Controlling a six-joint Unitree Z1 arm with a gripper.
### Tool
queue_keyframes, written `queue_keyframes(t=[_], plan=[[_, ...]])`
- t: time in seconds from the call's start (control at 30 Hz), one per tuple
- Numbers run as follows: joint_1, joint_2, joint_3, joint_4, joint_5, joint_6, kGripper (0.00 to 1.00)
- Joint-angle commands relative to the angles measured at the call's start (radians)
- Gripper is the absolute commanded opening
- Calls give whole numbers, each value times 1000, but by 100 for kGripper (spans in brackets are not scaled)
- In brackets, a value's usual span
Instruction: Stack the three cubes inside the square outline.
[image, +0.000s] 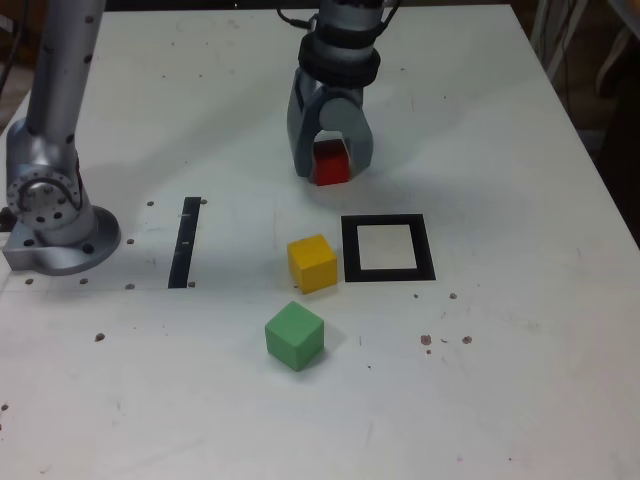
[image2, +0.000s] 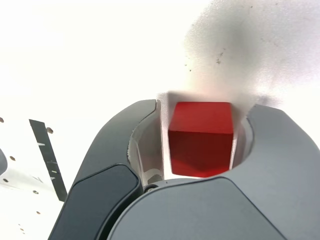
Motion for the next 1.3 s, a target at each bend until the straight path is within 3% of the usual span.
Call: queue_keyframes(t=[0.0,0.47,0.7,0.87,1.07,1.27], plan=[[-3,5,-1,-8,-3,6,54],[-37,-44,2,-29,0,24,23],[-109,-104,-51,64,12,-7,21],[-236,-128,-106,122,30,-89,21],[-382,-89,-120,103,39,-200,21],[-418,-25,-103,56,25,-225,21]])
